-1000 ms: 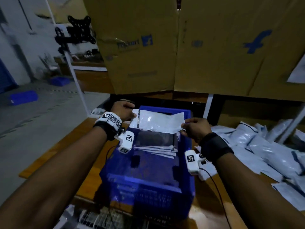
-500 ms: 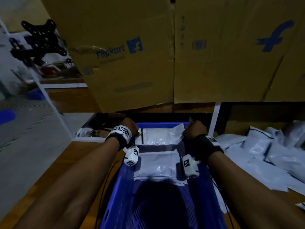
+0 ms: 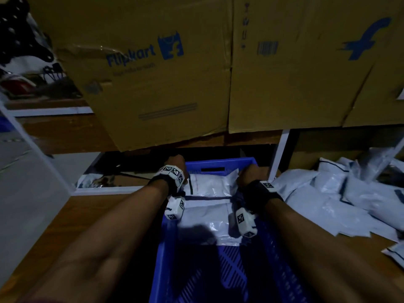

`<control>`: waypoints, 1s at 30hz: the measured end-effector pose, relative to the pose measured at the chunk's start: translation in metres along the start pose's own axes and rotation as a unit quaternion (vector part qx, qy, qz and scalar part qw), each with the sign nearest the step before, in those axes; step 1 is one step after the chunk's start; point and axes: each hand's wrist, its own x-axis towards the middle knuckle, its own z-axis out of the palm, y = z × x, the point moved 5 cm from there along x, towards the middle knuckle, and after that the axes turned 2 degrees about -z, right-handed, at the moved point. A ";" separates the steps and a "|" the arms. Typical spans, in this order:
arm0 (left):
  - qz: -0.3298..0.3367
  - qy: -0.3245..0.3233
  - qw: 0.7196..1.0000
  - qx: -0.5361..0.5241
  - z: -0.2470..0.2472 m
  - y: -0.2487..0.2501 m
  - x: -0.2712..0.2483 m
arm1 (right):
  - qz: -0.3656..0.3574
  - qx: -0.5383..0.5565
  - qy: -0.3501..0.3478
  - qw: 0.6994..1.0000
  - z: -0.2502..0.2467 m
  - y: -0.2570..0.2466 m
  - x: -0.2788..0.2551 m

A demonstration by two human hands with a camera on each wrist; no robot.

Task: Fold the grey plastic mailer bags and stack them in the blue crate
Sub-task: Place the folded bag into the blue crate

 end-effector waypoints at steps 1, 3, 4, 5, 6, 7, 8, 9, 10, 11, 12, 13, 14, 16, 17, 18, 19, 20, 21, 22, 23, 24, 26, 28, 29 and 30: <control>-0.002 -0.003 1.000 0.000 0.000 0.000 0.000 | 0.004 -0.011 -0.008 1.000 0.004 0.000 0.004; -0.010 -0.011 1.000 -0.011 0.000 -0.001 0.003 | 0.017 -0.006 -0.010 1.000 0.009 0.001 0.004; -0.013 -0.015 1.000 -0.022 -0.001 -0.002 0.005 | 0.011 -0.007 -0.017 1.000 0.009 0.000 0.001; -0.018 -0.022 0.999 -0.031 -0.002 -0.003 0.006 | 0.023 -0.019 -0.030 0.999 0.013 0.003 0.003; -0.019 -0.030 0.999 -0.037 -0.002 -0.005 0.007 | 0.028 -0.027 -0.033 0.999 0.015 0.005 0.003; -0.023 -0.039 0.998 -0.039 -0.003 -0.006 0.007 | 0.029 -0.038 -0.037 0.998 0.015 0.003 0.002; -0.021 -0.047 0.998 -0.042 -0.005 -0.008 0.006 | 0.023 -0.047 -0.034 0.998 0.013 0.001 -0.002; -0.023 -0.053 0.997 -0.044 -0.007 -0.009 0.005 | 0.026 -0.062 -0.034 0.997 0.014 -0.001 0.000; -0.021 -0.057 0.997 -0.046 -0.008 -0.011 0.006 | 0.027 -0.076 -0.037 0.996 0.013 -0.002 -0.001; -0.020 -0.059 0.997 -0.045 -0.011 -0.011 0.005 | 0.023 -0.073 -0.031 0.997 0.009 -0.008 -0.006; -0.014 -0.058 0.997 -0.045 -0.013 -0.012 0.005 | 0.011 -0.078 -0.016 0.997 0.005 -0.011 -0.007; -0.010 -0.054 0.997 -0.048 -0.016 -0.012 0.005 | 0.005 -0.080 -0.010 0.997 0.000 -0.015 -0.010; -0.003 -0.051 0.997 -0.052 -0.019 -0.012 0.004 | -0.005 -0.083 -0.001 0.996 -0.006 -0.019 -0.012; 0.014 -0.048 0.997 -0.061 -0.027 -0.012 0.002 | -0.024 -0.103 -0.001 0.994 -0.019 -0.023 -0.018; 0.025 -0.048 0.996 -0.067 -0.029 -0.013 0.000 | -0.029 -0.102 -0.007 0.994 -0.026 -0.024 -0.023; 0.039 -0.048 0.995 -0.074 -0.031 -0.015 -0.004 | -0.035 -0.093 -0.016 0.995 -0.033 -0.026 -0.032; 0.055 -0.046 0.995 -0.074 -0.035 -0.018 -0.010 | -0.045 -0.067 -0.018 0.997 -0.039 -0.027 -0.038; 0.068 -0.045 0.994 -0.072 -0.039 -0.023 -0.018 | -0.058 -0.042 -0.015 0.997 -0.045 -0.024 -0.043; 0.075 -0.047 0.993 -0.075 -0.043 -0.028 -0.027 | -0.060 -0.002 -0.007 0.998 -0.052 -0.019 -0.050; 0.082 -0.053 0.991 -0.086 -0.045 -0.032 -0.036 | -0.048 0.044 0.004 0.998 -0.058 -0.011 -0.059; 0.087 -0.066 0.989 -0.103 -0.047 -0.035 -0.045 | -0.040 0.085 0.015 0.995 -0.064 -0.005 -0.068; 0.091 -0.076 0.986 -0.119 -0.049 -0.037 -0.055 | -0.034 0.114 0.016 0.993 -0.070 -0.001 -0.077; 0.100 -0.076 0.985 -0.121 -0.061 -0.036 -0.082 | -0.030 0.148 0.001 0.988 -0.078 0.006 -0.092; 0.111 -0.069 0.987 -0.095 -0.078 -0.031 -0.112 | -0.047 0.167 -0.009 0.985 -0.091 0.008 -0.109; 0.111 -0.064 0.989 -0.079 -0.087 -0.028 -0.128 | -0.059 0.175 -0.011 0.983 -0.098 0.009 -0.117; 0.105 -0.058 0.991 -0.064 -0.096 -0.026 -0.144 | -0.070 0.179 -0.017 0.981 -0.105 0.012 -0.124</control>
